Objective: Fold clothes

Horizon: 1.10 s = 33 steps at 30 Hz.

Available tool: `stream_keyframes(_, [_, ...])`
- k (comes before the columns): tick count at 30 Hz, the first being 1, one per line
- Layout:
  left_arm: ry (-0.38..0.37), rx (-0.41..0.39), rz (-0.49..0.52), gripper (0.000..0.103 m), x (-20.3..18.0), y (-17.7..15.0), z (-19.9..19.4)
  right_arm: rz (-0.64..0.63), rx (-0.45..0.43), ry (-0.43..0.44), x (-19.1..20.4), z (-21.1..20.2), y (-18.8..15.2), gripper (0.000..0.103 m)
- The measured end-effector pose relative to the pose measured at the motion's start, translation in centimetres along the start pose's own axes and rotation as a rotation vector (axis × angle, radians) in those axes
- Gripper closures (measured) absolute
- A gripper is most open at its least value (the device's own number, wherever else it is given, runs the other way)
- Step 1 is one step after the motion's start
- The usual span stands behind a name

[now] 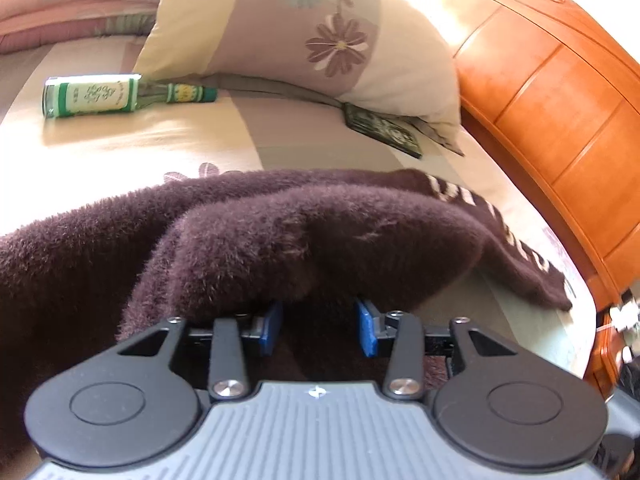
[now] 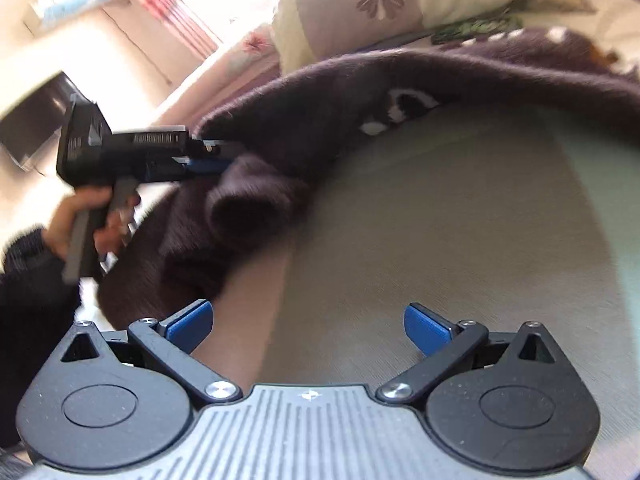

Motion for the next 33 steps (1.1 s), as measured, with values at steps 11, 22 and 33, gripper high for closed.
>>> stream_keyframes(11, [0.016, -0.045, 0.011, 0.047, -1.1, -4.2, -2.5, 0.143, 0.018, 0.355, -1.0, 5.2, 4.1, 0.000])
stream_keyframes(22, [-0.036, -0.082, -0.068, 0.047, 0.2, -4.7, -2.7, 0.161, 0.007, 0.358, -3.2, 7.6, 7.6, 0.050])
stream_keyframes(33, [-0.042, -0.107, -0.099, 0.047, -0.2, -5.2, -3.4, 0.087, 0.067, 0.216, -0.4, 7.6, 7.2, 0.080])
Point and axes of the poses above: each gripper's, at about its wrist camera, not at the fingertips, and z roughly the way its jaws point, x to its left, y to its top, the point moved 5 cm from there along z, roughly the way its jaws point, and after that the axes turned 14 degrees about x, right-handed, at the moved point
